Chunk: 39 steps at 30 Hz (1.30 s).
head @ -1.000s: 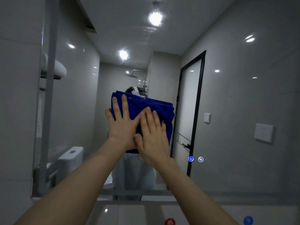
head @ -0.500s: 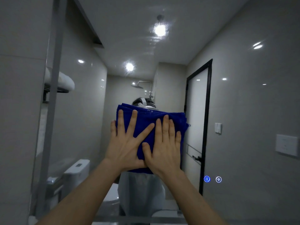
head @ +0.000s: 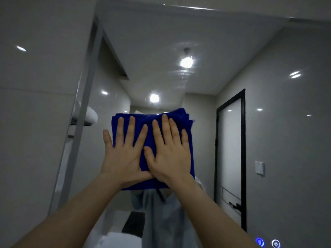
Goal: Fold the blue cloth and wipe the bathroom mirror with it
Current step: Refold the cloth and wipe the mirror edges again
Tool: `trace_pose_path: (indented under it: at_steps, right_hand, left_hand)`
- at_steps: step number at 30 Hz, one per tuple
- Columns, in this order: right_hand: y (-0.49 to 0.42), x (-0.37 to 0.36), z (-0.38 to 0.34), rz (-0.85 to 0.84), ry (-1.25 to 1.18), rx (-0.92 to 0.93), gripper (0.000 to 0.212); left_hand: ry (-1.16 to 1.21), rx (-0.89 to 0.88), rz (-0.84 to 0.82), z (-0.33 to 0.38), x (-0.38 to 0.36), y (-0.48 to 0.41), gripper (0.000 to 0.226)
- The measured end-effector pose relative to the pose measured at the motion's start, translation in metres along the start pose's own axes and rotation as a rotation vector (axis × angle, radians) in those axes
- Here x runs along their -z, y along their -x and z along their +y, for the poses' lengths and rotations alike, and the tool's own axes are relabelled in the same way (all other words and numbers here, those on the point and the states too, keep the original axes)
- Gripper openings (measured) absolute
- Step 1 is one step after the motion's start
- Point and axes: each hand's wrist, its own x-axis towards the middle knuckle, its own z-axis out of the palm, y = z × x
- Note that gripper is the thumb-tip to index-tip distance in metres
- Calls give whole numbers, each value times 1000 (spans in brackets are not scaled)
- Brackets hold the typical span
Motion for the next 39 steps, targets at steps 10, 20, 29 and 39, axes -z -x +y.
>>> trace_pose_path:
  at_steps: [10, 20, 29, 39]
  right_hand:
    - [-115, 7, -30, -97, 74, 305, 68]
    - [-229, 20, -23, -116, 124, 328, 59]
    - [-284, 50, 36, -103, 104, 223, 59]
    - [-222, 55, 86, -11, 88, 26, 59]
  left_hand:
    - [142, 303, 79, -49, 21, -54, 126]
    - [162, 301, 131, -81, 51, -155, 117]
    - [194, 255, 146, -44, 77, -239, 115]
    - [134, 31, 174, 12, 66, -227, 109]
